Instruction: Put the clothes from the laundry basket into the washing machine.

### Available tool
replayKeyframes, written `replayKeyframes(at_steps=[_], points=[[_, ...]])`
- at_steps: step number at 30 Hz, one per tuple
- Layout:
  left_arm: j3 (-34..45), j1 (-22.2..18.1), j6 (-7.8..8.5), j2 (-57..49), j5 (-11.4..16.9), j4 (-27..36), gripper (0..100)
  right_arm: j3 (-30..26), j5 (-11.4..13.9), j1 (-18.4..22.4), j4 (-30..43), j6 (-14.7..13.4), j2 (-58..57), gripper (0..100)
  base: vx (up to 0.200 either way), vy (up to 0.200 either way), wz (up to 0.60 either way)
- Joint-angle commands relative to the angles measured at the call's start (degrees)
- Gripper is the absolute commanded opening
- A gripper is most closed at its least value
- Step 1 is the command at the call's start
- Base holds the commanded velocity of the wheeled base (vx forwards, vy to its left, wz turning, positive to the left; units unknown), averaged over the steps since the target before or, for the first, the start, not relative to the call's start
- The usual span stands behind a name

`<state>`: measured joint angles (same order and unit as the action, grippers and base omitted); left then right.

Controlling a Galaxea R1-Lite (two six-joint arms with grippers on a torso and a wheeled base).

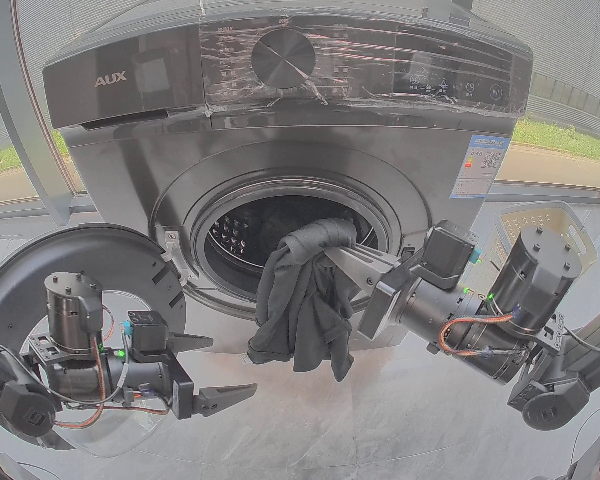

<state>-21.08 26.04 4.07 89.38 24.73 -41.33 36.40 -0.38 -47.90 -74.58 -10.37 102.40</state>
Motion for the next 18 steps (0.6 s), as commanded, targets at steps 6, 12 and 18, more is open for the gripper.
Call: replayKeyframes(at_steps=[6, 12, 18], points=[[-5.8, 0.4, -0.64, 15.3, -1.7, -5.9, 100, -0.5, -0.1, -0.7, -0.1, 0.0, -0.3, 0, 0.0, 0.0, 0.0], [-7.1, 1.6, -1.43, 20.6, -2.1, -9.7, 100, -0.7, -0.2, -0.7, 0.0, 0.0, -0.6, 0, 0.0, 0.0, 0.0], [-9.0, 1.3, -1.52, 25.4, -3.7, -14.1, 100, -0.8, -0.3, -1.3, -0.1, -0.1, -0.7, 0, 0.0, 0.0, 0.0]])
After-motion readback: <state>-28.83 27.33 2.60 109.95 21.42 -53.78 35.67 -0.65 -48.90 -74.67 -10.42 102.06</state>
